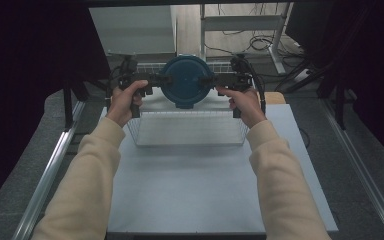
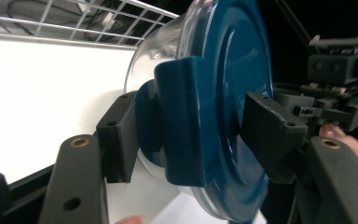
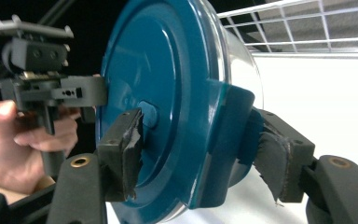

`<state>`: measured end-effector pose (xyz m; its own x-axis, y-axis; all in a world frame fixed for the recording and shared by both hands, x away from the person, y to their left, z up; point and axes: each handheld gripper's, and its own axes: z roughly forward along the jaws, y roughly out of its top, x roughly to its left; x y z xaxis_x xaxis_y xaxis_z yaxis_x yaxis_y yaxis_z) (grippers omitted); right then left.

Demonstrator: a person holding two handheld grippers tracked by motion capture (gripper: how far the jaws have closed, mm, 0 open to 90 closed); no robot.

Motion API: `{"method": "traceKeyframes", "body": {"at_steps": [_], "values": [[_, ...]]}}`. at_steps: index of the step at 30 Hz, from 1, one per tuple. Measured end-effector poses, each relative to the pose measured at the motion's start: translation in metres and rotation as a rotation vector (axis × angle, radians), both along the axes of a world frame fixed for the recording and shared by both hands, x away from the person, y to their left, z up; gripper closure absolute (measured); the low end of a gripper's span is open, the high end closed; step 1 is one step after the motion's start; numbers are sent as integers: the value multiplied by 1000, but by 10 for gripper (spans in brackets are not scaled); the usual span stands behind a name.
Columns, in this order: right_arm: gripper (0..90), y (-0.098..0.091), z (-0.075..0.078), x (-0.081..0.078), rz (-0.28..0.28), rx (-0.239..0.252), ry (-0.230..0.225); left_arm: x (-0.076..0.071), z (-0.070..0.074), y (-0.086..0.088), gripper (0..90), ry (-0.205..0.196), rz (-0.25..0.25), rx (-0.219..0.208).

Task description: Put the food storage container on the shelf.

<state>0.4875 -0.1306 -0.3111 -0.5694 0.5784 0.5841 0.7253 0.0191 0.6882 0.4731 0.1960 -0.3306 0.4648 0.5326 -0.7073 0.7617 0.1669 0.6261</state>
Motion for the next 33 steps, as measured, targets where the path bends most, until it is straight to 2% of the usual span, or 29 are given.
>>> {"method": "traceKeyframes", "body": {"at_steps": [6, 9, 13, 15, 17, 18, 20, 22, 23, 25, 28, 32, 33], "values": [[318, -3, -14, 15, -60, 79, 110, 16, -15, -2, 339, 81, 15, -61], [300, -3, -17, 17, -73, 88, 129, 18, -18, -3, 327, 73, 17, -73], [268, -1, -16, 15, -83, 74, 110, 16, -18, -4, 309, 59, 14, -61], [198, 3, -14, 11, -118, 36, 81, 13, -15, -6, 232, 48, 68, -9], [141, 6, -11, 5, -155, -25, 39, 5, -9, -4, 204, -4, 138, 57], [130, 7, -8, 2, -167, -56, 14, 0, -4, -4, 201, -39, 151, 93], [89, 9, -2, -8, -163, -114, -43, -14, 4, -3, 190, -105, 142, 153], [80, 8, 3, -25, -164, -168, -114, -32, 8, -3, 187, -171, 132, 230], [80, 5, 3, -35, -151, -175, -157, -42, 8, -3, 190, -193, 121, 256], [81, -1, -3, -56, -119, -170, -216, -61, 4, -3, 186, -221, 99, 280], [87, -13, -16, -82, -77, -207, -273, -89, -5, -2, 186, -249, 70, 288], [110, -32, -36, -116, -45, -241, -331, -127, -23, -3, 187, -297, 55, 361], [115, -37, -43, -124, -38, -245, -339, -136, -29, -3, 188, -304, 57, 359]]}}
